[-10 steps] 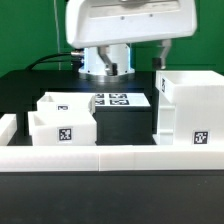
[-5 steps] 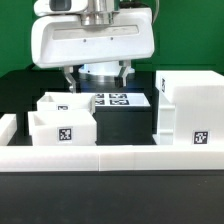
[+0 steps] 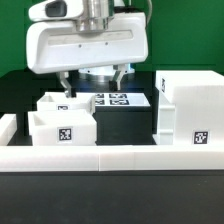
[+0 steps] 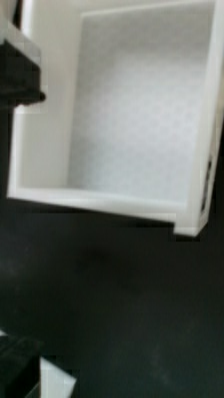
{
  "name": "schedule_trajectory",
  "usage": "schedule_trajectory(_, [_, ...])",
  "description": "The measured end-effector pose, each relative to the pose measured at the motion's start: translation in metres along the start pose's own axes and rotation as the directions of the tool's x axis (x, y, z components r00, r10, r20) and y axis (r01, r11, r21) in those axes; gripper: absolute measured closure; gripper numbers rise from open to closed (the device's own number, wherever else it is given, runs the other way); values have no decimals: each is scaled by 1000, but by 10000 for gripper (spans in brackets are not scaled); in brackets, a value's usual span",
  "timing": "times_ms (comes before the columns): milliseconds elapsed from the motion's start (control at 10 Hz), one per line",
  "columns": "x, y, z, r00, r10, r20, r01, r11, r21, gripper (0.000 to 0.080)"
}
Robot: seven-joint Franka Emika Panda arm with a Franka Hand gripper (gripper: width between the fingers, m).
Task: Assemble drawer
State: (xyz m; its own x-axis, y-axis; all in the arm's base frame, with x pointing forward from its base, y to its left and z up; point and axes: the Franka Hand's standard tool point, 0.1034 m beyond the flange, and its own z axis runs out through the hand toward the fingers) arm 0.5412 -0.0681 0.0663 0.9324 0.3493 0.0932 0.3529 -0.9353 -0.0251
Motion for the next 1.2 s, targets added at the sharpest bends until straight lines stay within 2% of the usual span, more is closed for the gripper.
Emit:
schedule_trajectory(200, [-7, 3, 16, 1000, 2, 11, -2, 1000, -3, 151])
schedule_trajectory(400, [-12, 6, 29, 1000, 6, 8, -6, 1000, -17, 151])
schedule_trajectory(700, [-18, 1, 50, 1000, 1, 14, -1, 1000, -28, 151])
schedule_trajectory(900, [-21, 2, 57, 1000, 2, 14, -1, 999, -34, 151])
schedule_trajectory(1200, [-23, 2, 59, 1000, 3, 17, -3, 999, -33, 181])
